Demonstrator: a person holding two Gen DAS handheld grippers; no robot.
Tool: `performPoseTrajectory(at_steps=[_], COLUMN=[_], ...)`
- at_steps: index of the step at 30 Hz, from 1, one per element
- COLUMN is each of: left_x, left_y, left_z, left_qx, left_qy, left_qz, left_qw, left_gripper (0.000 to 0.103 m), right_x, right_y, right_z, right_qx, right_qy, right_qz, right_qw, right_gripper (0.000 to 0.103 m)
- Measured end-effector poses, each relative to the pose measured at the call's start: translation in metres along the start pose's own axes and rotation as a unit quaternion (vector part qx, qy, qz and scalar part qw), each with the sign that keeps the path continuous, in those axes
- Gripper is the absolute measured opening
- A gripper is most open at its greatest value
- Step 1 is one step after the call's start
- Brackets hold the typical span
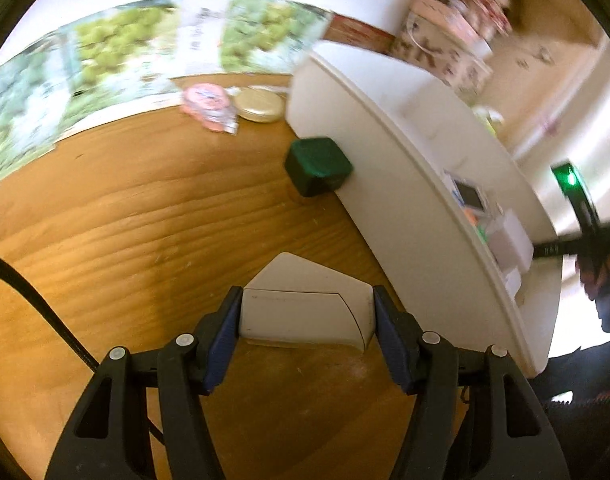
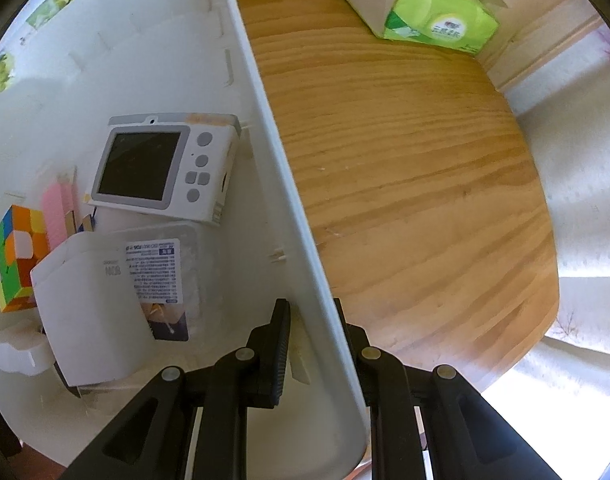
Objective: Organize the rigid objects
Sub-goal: 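Lift the beige block and carry it over the tray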
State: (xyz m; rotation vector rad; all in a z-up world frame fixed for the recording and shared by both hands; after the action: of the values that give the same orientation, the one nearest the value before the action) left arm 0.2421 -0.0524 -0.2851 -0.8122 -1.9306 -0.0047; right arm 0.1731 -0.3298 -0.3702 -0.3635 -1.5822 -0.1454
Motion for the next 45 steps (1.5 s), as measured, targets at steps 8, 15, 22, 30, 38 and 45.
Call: performPoseTrajectory(at_steps=[8, 15, 22, 30, 38, 45], left_x=[0.031, 0.056, 0.082, 0.090, 0.080, 0.060], left_y=[0.002, -0.008, -0.036, -0.072, -0.111, -0.140], left_z=[-0.013, -0.029, -0.040, -0.050, -0.059, -0.062], left_qx=[0.062, 0.086, 0.086, 0.076, 0.059, 0.048], left_qy=[-0.062, -0.113, -0.151, -0.171, -0.167, -0.152], left_qz=[-0.038, -0.063, -0.073, -0.073, -0.065, -0.066], left_qw=[0.9954, 0.9879, 0.9821, 0.9795, 0.9820, 0.9850], left_gripper=[0.066, 0.066, 0.066, 0.066, 0.066, 0.066], right_x=[0.002, 0.004, 0.005, 0.011, 0.012, 0.013], right_y=[0.002, 0.004, 0.004, 0.002, -0.012, -0.013], right_z=[0.000, 0.000, -0.003, -0.002, -0.006, -0.009], right_qx=[0.040, 0.082, 0.117, 0.153, 0.177, 0.205], right_qy=[-0.002, -0.005, -0.010, -0.018, -0.022, -0.019], right_qz=[-0.016, -0.037, -0.055, -0.073, -0.099, -0.126], right_qw=[0.999, 0.996, 0.992, 0.985, 0.979, 0.970], right_gripper=[0.018, 0.018, 0.012, 0.010, 0.010, 0.010])
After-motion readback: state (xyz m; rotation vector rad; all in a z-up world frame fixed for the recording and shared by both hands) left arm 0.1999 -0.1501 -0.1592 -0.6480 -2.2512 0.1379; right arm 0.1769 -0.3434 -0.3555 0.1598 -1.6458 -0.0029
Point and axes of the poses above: each gripper's, at about its wrist camera, not at the fingertips, and x roughly against the way its jaws point, y to its left, z to its underside, the point moved 10 cm from there along -x, roughly the way its jaws point, and after that the axes turned 1 degree about z, right-handed, at the moved point
